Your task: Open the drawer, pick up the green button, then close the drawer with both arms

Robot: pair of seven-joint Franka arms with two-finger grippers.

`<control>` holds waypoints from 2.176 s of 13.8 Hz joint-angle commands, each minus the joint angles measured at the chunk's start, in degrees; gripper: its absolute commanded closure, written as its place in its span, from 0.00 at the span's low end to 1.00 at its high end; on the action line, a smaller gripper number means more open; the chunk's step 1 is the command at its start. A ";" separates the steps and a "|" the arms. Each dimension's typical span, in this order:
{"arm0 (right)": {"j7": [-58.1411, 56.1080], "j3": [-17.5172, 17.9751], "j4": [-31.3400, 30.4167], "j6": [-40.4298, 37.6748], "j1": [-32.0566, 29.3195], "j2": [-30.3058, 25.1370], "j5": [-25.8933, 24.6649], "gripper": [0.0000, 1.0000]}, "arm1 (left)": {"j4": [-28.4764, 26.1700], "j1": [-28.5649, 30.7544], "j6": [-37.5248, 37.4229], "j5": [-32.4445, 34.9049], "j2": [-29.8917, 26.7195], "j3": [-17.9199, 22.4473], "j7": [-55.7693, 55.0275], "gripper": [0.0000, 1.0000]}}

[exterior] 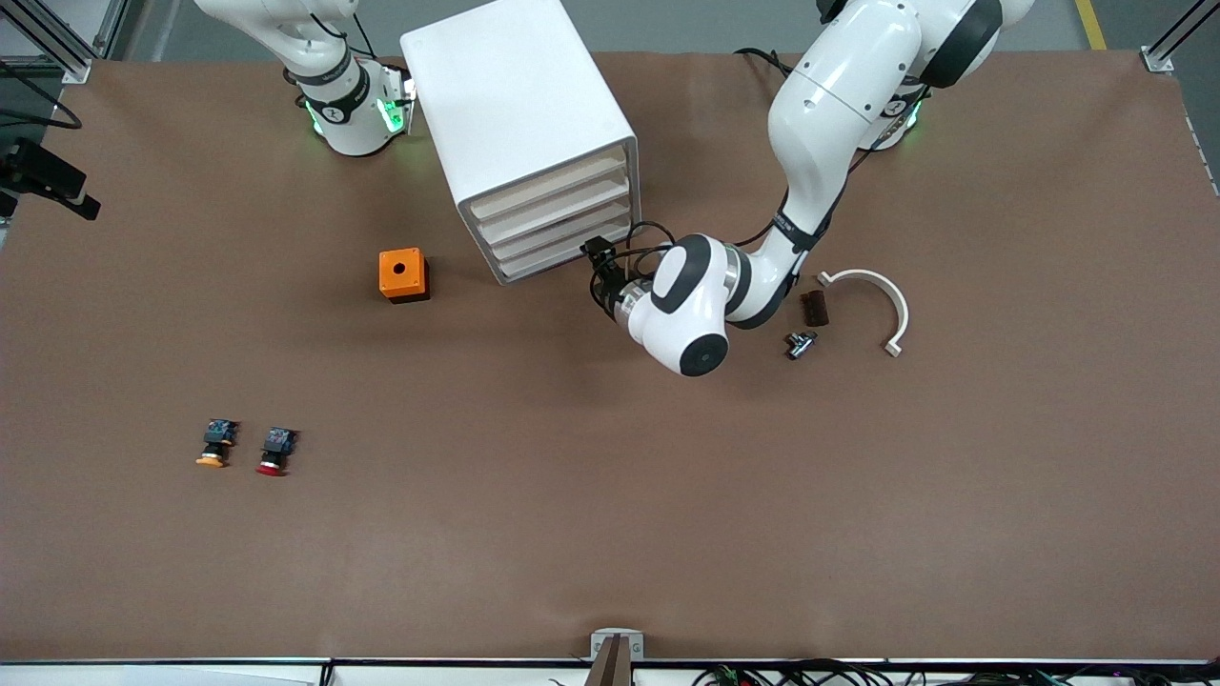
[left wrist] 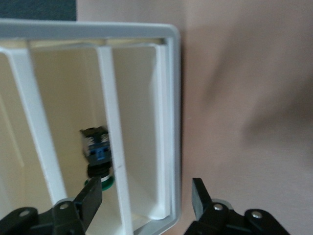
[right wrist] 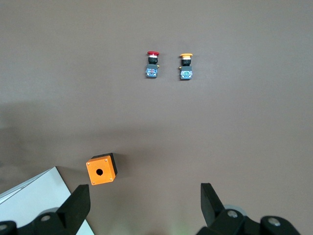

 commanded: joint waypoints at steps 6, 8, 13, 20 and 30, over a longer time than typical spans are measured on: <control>-0.60 0.68 0.05 0.26 -0.96 -1.07 -0.28 0.00 | 1.13 -4.66 -2.99 -2.55 2.79 0.25 -2.43 0.45; -0.51 0.68 1.02 0.00 -1.04 -0.80 -0.29 0.00 | 1.04 -4.93 -2.99 -2.55 3.23 0.25 -2.17 0.47; -0.16 0.68 1.64 0.00 -2.36 1.91 -0.20 0.00 | 1.22 -5.28 -2.99 -2.11 3.58 0.34 -2.26 0.91; -3.49 0.77 3.48 3.93 -2.71 13.32 -0.63 0.00 | 4.90 1.39 -2.99 -1.76 3.50 1.39 1.69 0.97; 25.10 1.12 2.78 5.80 9.40 14.75 1.29 0.00 | 9.22 8.17 -1.59 -1.85 3.41 1.66 7.58 0.95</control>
